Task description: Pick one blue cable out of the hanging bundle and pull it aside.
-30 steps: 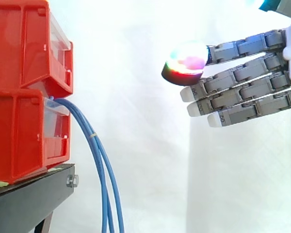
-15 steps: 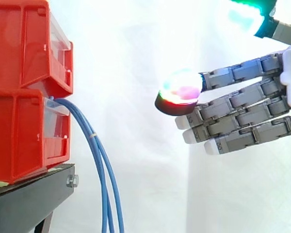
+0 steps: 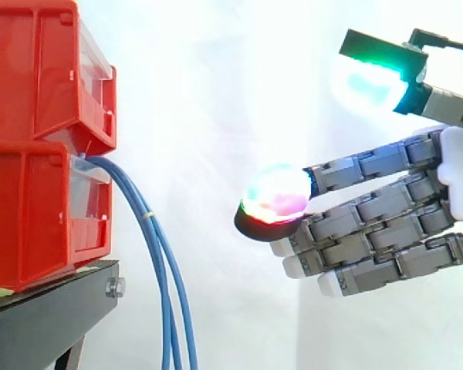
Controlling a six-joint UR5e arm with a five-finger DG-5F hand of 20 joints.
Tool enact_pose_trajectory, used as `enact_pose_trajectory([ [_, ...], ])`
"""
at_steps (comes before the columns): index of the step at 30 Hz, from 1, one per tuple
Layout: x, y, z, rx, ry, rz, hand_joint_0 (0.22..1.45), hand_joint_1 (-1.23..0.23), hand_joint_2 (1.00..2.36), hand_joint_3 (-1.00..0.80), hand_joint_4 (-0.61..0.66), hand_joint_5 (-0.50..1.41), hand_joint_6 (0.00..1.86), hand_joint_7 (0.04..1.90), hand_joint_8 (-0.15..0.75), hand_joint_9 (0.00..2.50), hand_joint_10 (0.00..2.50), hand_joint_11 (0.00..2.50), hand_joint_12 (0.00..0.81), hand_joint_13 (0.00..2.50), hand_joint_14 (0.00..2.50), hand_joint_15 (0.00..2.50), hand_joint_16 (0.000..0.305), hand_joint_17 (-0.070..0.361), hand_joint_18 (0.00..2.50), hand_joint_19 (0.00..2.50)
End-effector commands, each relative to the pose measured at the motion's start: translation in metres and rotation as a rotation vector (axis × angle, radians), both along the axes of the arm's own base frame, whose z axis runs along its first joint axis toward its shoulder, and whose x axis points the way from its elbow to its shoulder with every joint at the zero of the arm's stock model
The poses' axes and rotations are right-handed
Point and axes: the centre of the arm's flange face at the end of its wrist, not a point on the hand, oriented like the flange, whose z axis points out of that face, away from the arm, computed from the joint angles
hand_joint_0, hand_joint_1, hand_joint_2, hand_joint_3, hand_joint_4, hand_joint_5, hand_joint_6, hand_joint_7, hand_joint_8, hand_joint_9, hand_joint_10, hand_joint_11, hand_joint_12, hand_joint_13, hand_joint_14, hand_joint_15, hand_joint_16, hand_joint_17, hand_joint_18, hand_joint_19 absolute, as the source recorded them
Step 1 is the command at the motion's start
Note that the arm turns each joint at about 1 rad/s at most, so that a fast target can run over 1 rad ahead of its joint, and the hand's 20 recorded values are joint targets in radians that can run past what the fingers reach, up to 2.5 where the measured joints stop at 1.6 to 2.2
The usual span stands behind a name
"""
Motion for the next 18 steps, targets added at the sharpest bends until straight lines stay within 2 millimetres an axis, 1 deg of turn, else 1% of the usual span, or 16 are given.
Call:
enact_pose_trajectory([
  [1,0.001,0.001,-0.002,-0.012,0.004,-0.006,0.52,-0.44,1.00,-0.46,0.22,-0.22,0.50,0.71,0.226,0.22,0.00,0.00,0.334,0.07,0.00,0.05,0.057,0.129,0.00,0.13],
  [3,0.001,0.000,-0.003,-0.022,0.005,-0.012,0.52,-0.44,1.00,-0.46,0.22,-0.22,0.50,0.70,0.227,0.22,0.00,0.00,0.334,0.07,0.00,0.05,0.058,0.130,0.00,0.13],
  [5,0.002,0.000,-0.008,-0.025,0.011,-0.015,0.52,-0.47,1.00,-0.46,0.22,-0.22,0.50,0.70,0.232,0.25,0.00,0.00,0.335,0.10,0.00,0.04,0.058,0.130,0.00,0.10],
  [7,0.004,0.001,-0.021,-0.023,0.021,-0.017,0.52,-0.47,1.00,-0.46,0.22,-0.22,0.50,0.70,0.233,0.25,0.00,0.00,0.336,0.10,0.00,0.04,0.058,0.130,0.00,0.10],
  [8,0.005,0.000,-0.022,-0.021,0.019,-0.018,0.52,-0.47,1.00,-0.46,0.22,-0.22,0.50,0.70,0.235,0.26,0.00,0.00,0.335,0.11,0.00,0.03,0.058,0.130,0.00,0.10],
  [12,0.013,0.000,-0.044,-0.013,0.005,-0.029,0.52,-0.46,1.00,-0.46,0.22,-0.22,0.50,0.70,0.234,0.26,0.00,0.00,0.335,0.11,0.00,0.04,0.058,0.130,0.00,0.10],
  [14,0.014,0.000,-0.044,-0.011,-0.002,-0.031,0.52,-0.47,1.00,-0.46,0.22,-0.22,0.50,0.70,0.234,0.26,0.00,0.00,0.335,0.11,0.00,0.04,0.058,0.130,0.00,0.11],
  [15,0.018,-0.001,-0.056,-0.007,-0.009,-0.043,0.52,-0.46,1.00,-0.46,0.23,-0.22,0.50,0.70,0.234,0.26,0.00,0.00,0.336,0.11,0.00,0.04,0.058,0.130,0.00,0.10],
  [18,0.020,-0.005,-0.073,0.010,0.000,-0.064,0.52,-0.46,1.00,-0.46,0.22,-0.22,0.50,0.71,0.236,0.26,0.00,0.00,0.335,0.11,0.00,0.03,0.058,0.130,0.00,0.10],
])
